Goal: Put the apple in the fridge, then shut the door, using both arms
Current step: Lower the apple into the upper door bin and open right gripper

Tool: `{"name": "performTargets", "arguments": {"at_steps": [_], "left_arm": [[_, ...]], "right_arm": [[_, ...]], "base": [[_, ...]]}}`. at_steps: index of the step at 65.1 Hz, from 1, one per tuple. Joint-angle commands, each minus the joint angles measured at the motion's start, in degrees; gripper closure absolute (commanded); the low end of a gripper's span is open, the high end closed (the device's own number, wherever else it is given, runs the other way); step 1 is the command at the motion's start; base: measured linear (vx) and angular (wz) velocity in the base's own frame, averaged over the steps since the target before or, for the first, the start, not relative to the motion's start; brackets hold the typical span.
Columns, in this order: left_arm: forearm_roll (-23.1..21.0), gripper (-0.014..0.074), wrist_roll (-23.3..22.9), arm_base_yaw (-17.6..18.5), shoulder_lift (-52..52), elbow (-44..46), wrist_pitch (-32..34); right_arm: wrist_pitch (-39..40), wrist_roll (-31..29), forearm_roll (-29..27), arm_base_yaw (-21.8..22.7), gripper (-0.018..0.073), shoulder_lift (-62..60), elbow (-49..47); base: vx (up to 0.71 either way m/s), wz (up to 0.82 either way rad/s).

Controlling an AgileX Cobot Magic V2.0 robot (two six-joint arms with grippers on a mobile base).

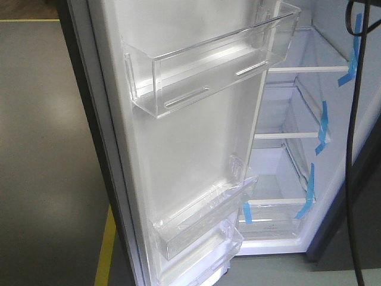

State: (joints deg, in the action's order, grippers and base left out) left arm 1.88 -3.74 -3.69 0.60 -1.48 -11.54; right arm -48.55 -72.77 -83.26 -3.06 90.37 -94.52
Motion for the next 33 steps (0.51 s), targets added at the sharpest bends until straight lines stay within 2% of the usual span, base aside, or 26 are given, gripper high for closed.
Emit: {"name": "performTargets", "arguments": {"at_steps": [1, 11, 19, 26, 33], "left_arm": [[-0.12, 0.0603, -0.17, 0.34, 0.83, -1.62, 3.85], [-0.12, 0.0603, -0.17, 0.34, 0.83, -1.62, 3.85], [-0.12, 0.0603, -0.17, 0.34, 0.83, -1.62, 3.85], [-0.12, 0.0603, -0.17, 0.34, 0.83, -1.62, 3.85], [-0.12, 0.0603, -0.17, 0.34, 0.83, -1.62, 3.85]], "right_arm": [[5.62, 2.93, 3.83, -1.11, 0.0563, -2.43, -3.8], [7.22, 6.31, 11.38, -1.23, 0.055, -1.19, -3.94], [5.35, 7.28, 13.04, -1.23, 0.05, 0.36, -3.94], [3.83, 7.28, 13.04, -1.23, 0.0403, 1.39, -3.94], [3.72, 8.45, 13.04, -1.23, 0.0255, 2.2, -3.94]], "base": [[0.0, 0.0], [0.0, 0.0], [0.0, 0.0], [0.0, 0.0], [0.0, 0.0]]}}
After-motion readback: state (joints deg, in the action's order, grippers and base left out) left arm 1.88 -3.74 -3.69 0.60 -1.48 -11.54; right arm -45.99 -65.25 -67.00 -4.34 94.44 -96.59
